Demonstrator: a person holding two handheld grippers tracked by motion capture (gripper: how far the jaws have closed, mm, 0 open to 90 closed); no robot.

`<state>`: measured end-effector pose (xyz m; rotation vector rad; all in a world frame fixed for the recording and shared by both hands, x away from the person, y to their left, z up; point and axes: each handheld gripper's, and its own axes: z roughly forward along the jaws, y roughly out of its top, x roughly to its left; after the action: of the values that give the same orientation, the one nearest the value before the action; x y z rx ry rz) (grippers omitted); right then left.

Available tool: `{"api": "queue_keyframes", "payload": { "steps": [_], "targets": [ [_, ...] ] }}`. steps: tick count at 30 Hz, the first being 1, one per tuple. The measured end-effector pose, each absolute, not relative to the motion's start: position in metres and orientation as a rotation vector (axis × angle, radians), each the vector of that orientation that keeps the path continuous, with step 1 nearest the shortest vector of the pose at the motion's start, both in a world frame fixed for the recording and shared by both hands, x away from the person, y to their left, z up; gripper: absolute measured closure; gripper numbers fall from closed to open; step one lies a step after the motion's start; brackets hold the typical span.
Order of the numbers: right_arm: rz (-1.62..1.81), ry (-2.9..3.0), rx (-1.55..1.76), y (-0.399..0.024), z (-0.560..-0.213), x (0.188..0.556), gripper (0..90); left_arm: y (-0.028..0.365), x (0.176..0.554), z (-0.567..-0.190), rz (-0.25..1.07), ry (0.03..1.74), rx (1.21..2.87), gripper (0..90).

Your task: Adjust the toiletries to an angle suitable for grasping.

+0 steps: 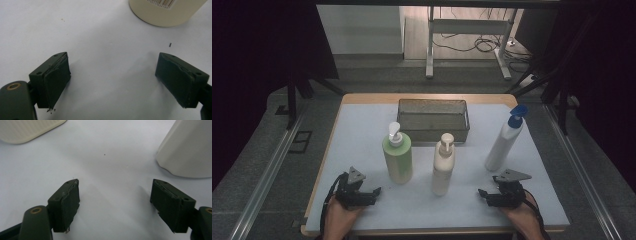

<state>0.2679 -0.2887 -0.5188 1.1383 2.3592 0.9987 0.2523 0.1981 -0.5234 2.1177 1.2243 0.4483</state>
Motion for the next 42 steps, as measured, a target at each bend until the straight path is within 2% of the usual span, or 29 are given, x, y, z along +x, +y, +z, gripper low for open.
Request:
{"api": "queue_keyframes", "payload": {
  "steps": [10, 18, 20, 23, 25, 26, 28, 29, 33, 39, 42],
  "targets": [
    [1.01, 2.382, 1.128, -0.289, -0.519, 0.269, 17.6, 0.198, 0.252, -0.523, 0.447, 1.223, 2.117, 12.1],
    [1.003, 2.378, 1.142, -0.288, -0.519, 0.269, 18.1, 0.198, 0.253, -0.523, 0.446, 1.223, 2.117, 12.0],
    [0.993, 2.37, 1.154, -0.288, -0.517, 0.268, 23.8, 0.198, 0.253, -0.523, 0.446, 1.224, 2.117, 12.0],
    [1.003, 2.372, 1.155, -0.29, -0.514, 0.267, 38.4, 0.198, 0.253, -0.523, 0.446, 1.223, 2.117, 12.0],
    [1.016, 2.376, 1.152, -0.291, -0.514, 0.267, 40.4, 0.199, 0.253, -0.523, 0.446, 1.223, 2.117, 12.0],
    [1.032, 2.38, 1.143, -0.292, -0.513, 0.267, 45.7, 0.198, 0.253, -0.523, 0.446, 1.224, 2.117, 12.0],
    [1.033, 2.372, 1.13, -0.292, -0.513, 0.266, 47.9, 0.198, 0.253, -0.523, 0.443, 1.225, 2.115, 12.0],
    [1.034, 2.356, 1.111, -0.292, -0.511, 0.265, 53.2, 0.199, 0.253, -0.523, 0.446, 1.223, 2.117, 12.1],
    [1.038, 2.385, 1.107, -0.296, -0.509, 0.266, 59.8, 0.198, 0.253, -0.523, 0.443, 1.224, 2.116, 12.1],
    [0.991, 2.41, 1.092, -0.301, -0.507, 0.269, 62.6, 0.199, 0.253, -0.523, 0.445, 1.224, 2.117, 12.1],
    [0.915, 2.385, 1.067, -0.307, -0.502, 0.269, 66.8, 0.198, 0.253, -0.523, 0.443, 1.225, 2.115, 12.0]
  ]
}}
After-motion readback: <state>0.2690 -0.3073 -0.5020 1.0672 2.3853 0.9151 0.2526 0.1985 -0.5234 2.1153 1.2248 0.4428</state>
